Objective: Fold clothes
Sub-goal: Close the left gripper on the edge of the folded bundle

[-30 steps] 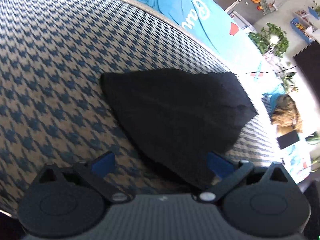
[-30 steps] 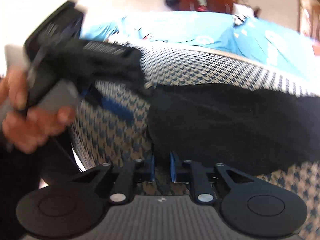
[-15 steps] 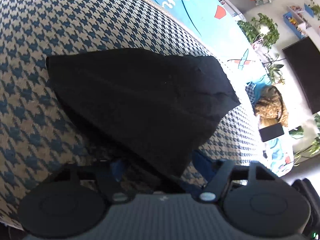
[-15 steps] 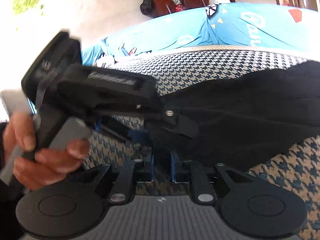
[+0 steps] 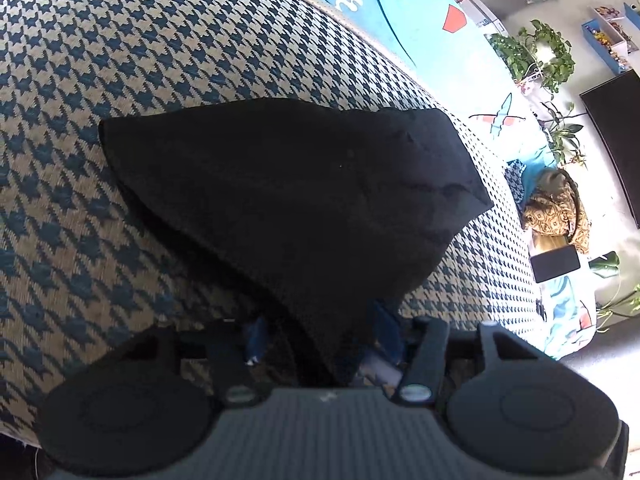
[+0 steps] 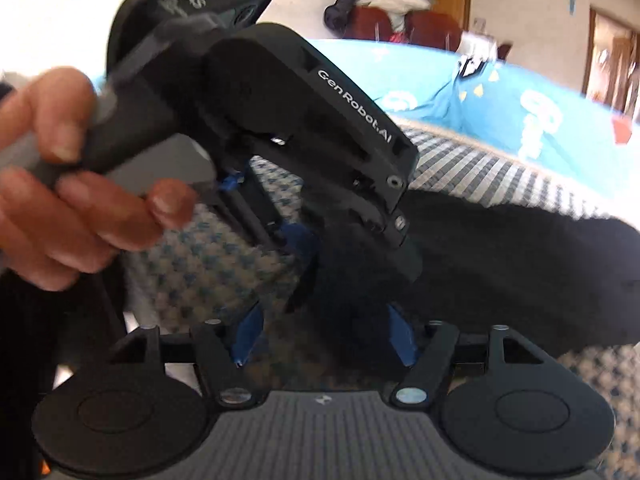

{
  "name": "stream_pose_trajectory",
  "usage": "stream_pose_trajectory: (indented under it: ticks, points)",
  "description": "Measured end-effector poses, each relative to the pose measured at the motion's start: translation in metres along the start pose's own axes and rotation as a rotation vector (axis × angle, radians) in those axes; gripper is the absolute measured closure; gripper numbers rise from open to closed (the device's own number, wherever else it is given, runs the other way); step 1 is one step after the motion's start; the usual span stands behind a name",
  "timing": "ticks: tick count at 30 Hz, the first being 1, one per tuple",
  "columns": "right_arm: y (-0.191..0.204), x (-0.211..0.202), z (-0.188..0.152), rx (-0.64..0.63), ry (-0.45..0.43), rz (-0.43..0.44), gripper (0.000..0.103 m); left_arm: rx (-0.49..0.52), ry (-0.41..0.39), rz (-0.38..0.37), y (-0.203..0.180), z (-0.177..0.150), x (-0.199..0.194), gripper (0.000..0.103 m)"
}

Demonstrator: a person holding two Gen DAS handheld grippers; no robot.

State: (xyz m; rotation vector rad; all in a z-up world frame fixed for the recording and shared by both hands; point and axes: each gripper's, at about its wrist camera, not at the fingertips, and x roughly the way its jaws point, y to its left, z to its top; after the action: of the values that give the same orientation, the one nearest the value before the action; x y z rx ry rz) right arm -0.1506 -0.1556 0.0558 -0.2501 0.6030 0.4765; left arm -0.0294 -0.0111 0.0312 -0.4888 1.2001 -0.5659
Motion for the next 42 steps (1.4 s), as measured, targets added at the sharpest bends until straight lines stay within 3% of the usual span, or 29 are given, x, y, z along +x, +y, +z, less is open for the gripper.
stream_pose_trajectory:
  ticks: [2, 4, 6, 10, 13, 16, 25, 28, 30, 32, 33, 34, 42]
  points:
    - [0.001, 0.008, 0.001, -0.007, 0.006, -0.037, 0.039, -0.004, 0.001, -0.001, 0.000, 0.000, 0.000, 0.051]
    - [0.000, 0.015, 0.001, -0.005, 0.023, -0.057, 0.055, -0.008, -0.001, -0.002, 0.003, 0.001, 0.000, 0.051]
    - [-0.002, 0.018, 0.003, 0.010, 0.029, -0.067, 0.089, -0.022, -0.019, -0.001, 0.008, 0.002, -0.002, 0.047]
    - [-0.013, 0.012, 0.008, 0.092, -0.002, -0.058, 0.090, -0.073, -0.080, 0.010, 0.026, 0.008, -0.009, 0.023]
    - [-0.021, 0.003, 0.010, 0.149, -0.034, -0.028, 0.090, -0.111, -0.126, 0.018, 0.040, 0.012, -0.015, 0.022]
    - [-0.027, -0.003, 0.011, 0.186, -0.050, -0.012, 0.090, -0.138, -0.174, 0.045, 0.053, 0.017, -0.020, 0.013]
    - [-0.032, -0.020, 0.011, 0.224, -0.067, 0.006, 0.090, -0.138, -0.207, 0.082, 0.064, 0.049, -0.015, 0.015]
    - [-0.028, -0.018, 0.011, 0.231, -0.063, 0.010, 0.090, -0.119, -0.204, 0.110, 0.056, 0.062, -0.009, 0.027]
    - [-0.026, -0.016, 0.011, 0.235, -0.057, 0.015, 0.090, -0.096, -0.201, 0.130, 0.048, 0.067, -0.004, 0.055]
    - [-0.025, -0.015, 0.012, 0.237, -0.051, 0.021, 0.090, -0.068, -0.206, 0.153, 0.041, 0.070, 0.000, 0.072]
    - [-0.026, -0.011, 0.013, 0.235, -0.048, 0.026, 0.090, -0.049, -0.218, 0.173, 0.037, 0.070, 0.001, 0.086]
    - [-0.029, -0.005, 0.016, 0.232, -0.044, 0.032, 0.090, -0.038, -0.233, 0.180, 0.035, 0.068, 0.001, 0.091]
    - [-0.024, 0.011, 0.028, 0.250, -0.047, 0.094, 0.090, 0.054, -0.313, 0.230, 0.020, 0.066, -0.023, 0.096]
